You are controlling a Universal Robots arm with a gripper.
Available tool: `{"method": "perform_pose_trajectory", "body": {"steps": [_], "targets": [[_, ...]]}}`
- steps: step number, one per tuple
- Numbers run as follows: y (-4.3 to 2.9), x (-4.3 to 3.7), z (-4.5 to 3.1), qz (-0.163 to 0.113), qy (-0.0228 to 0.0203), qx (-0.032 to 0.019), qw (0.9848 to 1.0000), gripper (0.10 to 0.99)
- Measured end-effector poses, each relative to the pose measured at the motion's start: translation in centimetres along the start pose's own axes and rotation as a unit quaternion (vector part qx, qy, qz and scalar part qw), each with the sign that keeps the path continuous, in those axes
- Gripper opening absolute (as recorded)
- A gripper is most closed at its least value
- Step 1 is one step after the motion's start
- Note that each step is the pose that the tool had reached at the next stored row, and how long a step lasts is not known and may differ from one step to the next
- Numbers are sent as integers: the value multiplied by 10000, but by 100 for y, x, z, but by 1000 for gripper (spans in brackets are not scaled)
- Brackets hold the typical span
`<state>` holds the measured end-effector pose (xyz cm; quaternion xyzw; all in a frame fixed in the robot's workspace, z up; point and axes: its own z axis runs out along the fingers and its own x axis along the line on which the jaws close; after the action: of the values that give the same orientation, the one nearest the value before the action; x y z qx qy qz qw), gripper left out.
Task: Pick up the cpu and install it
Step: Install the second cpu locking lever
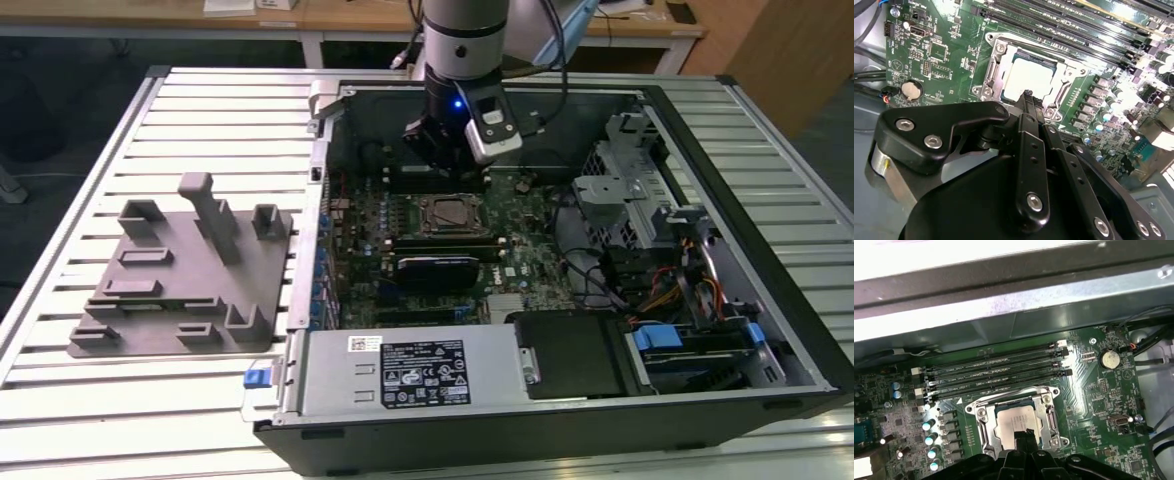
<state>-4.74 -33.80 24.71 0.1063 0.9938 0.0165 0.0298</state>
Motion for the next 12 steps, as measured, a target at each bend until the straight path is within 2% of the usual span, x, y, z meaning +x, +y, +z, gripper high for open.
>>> {"method": "perform_pose_trajectory", "body": {"steps": [7, 12], "targets": [[0, -1, -10, 0, 2, 1, 10000, 106], [-36, -13, -10, 1, 49, 13, 10000, 106]]}}
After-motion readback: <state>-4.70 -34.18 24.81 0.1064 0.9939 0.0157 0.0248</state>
